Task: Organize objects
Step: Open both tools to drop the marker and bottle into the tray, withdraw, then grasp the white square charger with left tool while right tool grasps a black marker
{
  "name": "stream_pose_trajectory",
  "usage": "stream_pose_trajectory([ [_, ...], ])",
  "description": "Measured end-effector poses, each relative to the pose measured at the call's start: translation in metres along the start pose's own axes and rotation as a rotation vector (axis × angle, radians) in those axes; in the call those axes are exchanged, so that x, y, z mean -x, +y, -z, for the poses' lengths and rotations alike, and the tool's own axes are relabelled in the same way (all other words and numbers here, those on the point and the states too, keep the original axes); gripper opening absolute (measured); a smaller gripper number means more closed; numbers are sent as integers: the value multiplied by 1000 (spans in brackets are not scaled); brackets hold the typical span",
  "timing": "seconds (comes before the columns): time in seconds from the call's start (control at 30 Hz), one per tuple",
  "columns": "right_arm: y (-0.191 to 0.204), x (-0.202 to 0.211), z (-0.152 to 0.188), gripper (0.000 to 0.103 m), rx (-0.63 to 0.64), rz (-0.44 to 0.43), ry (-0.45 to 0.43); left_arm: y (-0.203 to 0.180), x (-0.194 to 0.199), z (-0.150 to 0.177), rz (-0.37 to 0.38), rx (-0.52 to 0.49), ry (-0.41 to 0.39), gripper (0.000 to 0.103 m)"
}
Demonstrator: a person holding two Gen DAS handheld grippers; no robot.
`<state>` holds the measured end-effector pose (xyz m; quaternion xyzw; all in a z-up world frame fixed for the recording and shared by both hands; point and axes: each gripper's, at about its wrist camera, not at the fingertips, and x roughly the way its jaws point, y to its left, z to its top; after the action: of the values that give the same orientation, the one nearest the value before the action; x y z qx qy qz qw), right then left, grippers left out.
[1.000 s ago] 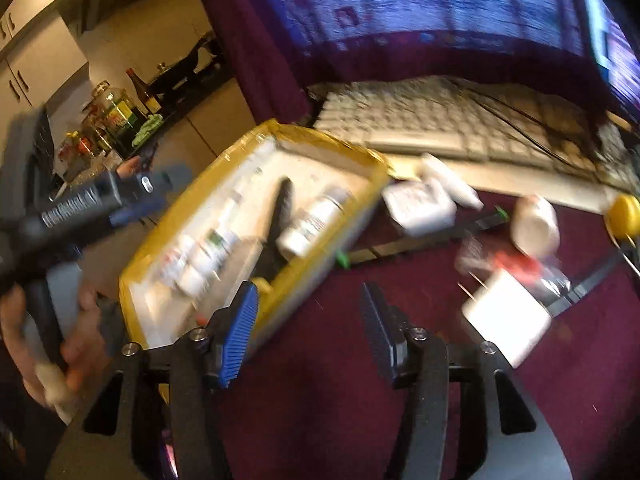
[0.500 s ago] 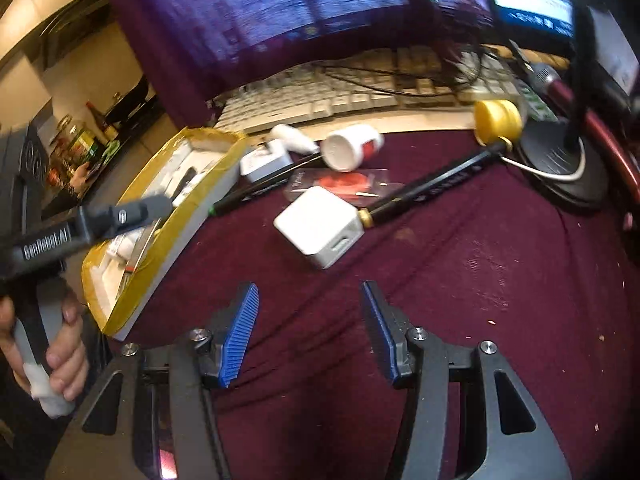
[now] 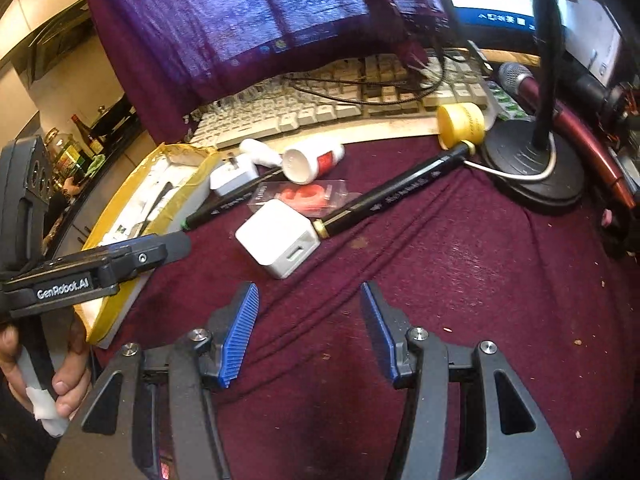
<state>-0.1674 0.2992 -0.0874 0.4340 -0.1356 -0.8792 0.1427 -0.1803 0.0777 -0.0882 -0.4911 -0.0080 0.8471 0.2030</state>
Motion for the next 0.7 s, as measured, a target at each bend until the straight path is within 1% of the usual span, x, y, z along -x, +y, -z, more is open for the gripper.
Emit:
stream_pose_trajectory([
  [0.17, -18, 4, 0, 52, -32, 6, -10, -15, -8, 1, -7, -16, 21, 66],
  [0.27, -21, 7, -1, 52, -24, 46, -24, -27, -16, 3, 2, -57, 37, 66],
  [0.43, -28, 13, -5, 52, -38, 62, -46, -47, -32, 0, -33, -115, 47, 66],
  [0.57, -31, 15, -8, 52, -41, 65, -52, -62, -45, -6, -85, -168, 55, 66],
  [0.7, -34, 19, -10, 52, -55, 64, -62, -75, -54, -14, -116, -223, 50, 66],
])
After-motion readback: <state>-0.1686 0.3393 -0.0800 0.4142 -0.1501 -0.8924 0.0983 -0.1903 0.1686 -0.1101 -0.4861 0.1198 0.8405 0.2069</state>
